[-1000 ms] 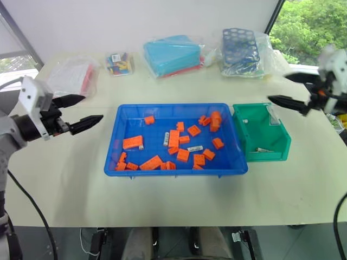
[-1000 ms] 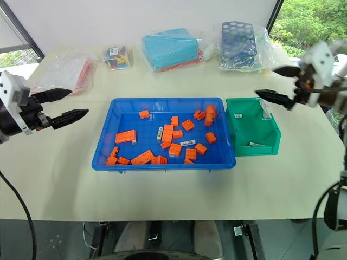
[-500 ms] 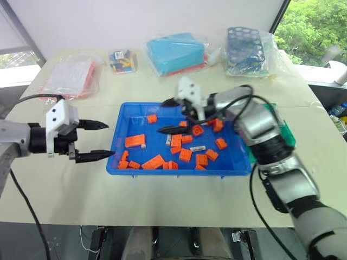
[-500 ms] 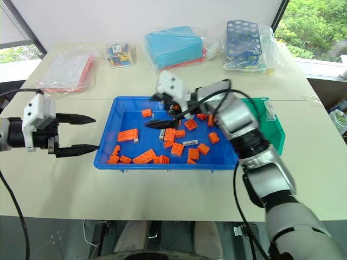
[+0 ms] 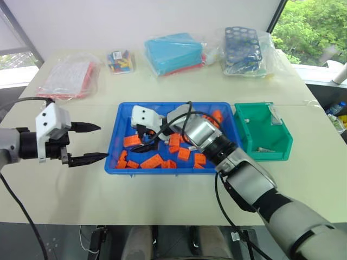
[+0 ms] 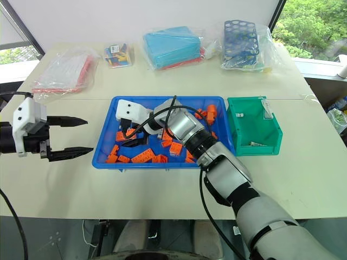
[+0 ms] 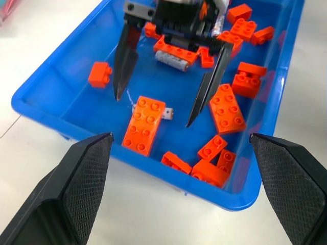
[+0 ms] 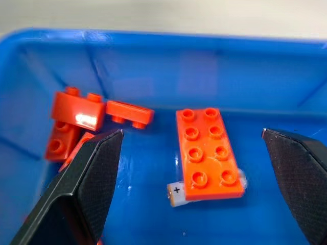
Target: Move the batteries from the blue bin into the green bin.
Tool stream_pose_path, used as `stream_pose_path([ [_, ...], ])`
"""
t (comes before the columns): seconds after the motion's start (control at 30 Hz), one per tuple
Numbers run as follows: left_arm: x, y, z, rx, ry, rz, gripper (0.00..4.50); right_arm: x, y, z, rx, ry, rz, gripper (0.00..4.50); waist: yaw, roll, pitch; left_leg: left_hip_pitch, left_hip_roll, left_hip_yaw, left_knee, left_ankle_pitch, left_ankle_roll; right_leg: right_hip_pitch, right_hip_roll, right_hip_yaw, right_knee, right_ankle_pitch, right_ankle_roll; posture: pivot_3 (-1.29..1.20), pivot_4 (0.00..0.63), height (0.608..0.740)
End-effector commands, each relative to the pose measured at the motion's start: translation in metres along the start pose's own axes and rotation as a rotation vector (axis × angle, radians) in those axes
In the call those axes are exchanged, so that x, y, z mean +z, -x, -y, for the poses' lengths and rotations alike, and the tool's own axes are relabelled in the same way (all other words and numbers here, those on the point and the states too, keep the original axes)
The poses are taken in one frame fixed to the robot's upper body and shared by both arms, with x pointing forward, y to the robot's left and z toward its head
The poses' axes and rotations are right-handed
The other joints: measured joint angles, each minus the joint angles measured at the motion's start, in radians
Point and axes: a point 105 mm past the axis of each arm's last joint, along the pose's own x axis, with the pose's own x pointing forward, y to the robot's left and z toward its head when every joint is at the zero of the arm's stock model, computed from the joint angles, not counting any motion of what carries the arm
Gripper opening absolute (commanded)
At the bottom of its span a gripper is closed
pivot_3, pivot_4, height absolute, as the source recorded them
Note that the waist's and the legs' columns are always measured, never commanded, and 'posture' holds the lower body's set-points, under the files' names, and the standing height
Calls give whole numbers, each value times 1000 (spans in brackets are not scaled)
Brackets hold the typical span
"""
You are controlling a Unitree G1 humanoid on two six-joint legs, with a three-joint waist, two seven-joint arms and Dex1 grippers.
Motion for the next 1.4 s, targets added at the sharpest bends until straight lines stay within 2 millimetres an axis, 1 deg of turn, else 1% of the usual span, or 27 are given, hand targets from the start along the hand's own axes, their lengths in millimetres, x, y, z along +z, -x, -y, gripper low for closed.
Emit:
stream_pose_path([
  [0.03,12,7,-2,32,-41,26,4500,15,-5,7,-31,51,13,4461,-1,0,0,0,0,0,0,0,0,0,0,0,0,0,0,0,150,737],
  [0.13,13,6,-3,41,-40,29,4500,16,-10,8,-39,57,9,4461,-3,0,0,0,0,1,-1,0,0,-1,0,0,0,0,0,0,150,737],
  [0.17,12,6,-4,44,-41,29,4500,18,-11,8,-39,51,20,4081,-4,0,0,0,0,1,-1,0,-1,-1,0,1,0,0,0,0,150,737],
  [0.23,12,5,-5,48,-44,28,4500,23,-11,8,-34,43,41,3701,-5,0,0,0,0,1,-1,0,-1,-1,1,1,1,0,0,0,150,737],
  [0.27,12,5,-5,50,-44,29,4500,24,-11,8,-32,42,45,3093,-6,0,0,0,0,1,-1,0,-1,-1,1,1,1,0,0,0,150,737],
  [0.43,13,4,-7,53,-49,34,4500,27,-11,8,-33,37,57,639,-12,0,0,0,0,1,-1,1,-1,-1,0,1,1,0,0,0,150,737],
  [0.47,13,4,-7,53,-50,36,4500,27,-11,8,-33,36,59,188,-14,0,0,0,0,1,-1,1,-1,-1,0,1,1,0,0,0,150,737],
  [0.5,13,4,-7,53,-50,37,4500,28,-10,8,-33,36,61,82,-17,0,0,0,0,0,-1,1,-1,-1,0,1,1,0,0,0,150,737],
  [0.7,14,0,-10,44,-57,44,4500,31,-8,8,-29,23,73,82,-24,0,0,0,1,0,-3,1,-2,-2,1,1,1,0,0,0,150,737],
  [0.73,15,0,-10,43,-58,45,4500,31,-8,7,-23,17,76,303,-24,0,0,0,1,0,-3,1,-2,-2,1,1,1,0,0,0,150,737],
  [0.8,15,-1,-11,41,-59,47,4500,33,-7,8,-31,26,81,959,-24,0,0,0,1,1,-3,1,-2,-3,1,1,1,0,0,0,150,737],
  [0.87,15,-1,-10,36,-59,48,4500,32,-8,9,-48,49,74,1979,-24,0,0,0,1,1,-3,1,-2,-3,1,1,1,0,0,0,150,737],
  [0.9,15,-1,-10,33,-59,47,4500,31,-8,9,-51,55,68,2369,-24,0,0,0,1,1,-3,1,-2,-3,1,1,1,0,0,0,150,737],
  [1.03,16,-2,-8,24,-59,46,4500,23,-11,8,-47,49,44,2369,-24,0,0,0,1,1,-3,1,-2,-3,1,1,1,0,0,0,150,737],
  [1.27,15,-2,-7,20,-60,41,4500,7,-15,11,-74,26,5,2369,-24,-1,0,0,1,1,-3,1,-3,-3,1,1,1,0,0,0,150,737],
  [1.4,15,-1,-8,29,-61,41,4500,3,-17,11,-72,18,-3,2369,-24,-1,0,0,1,1,-3,2,-3,-3,1,1,1,0,0,0,150,737],
])
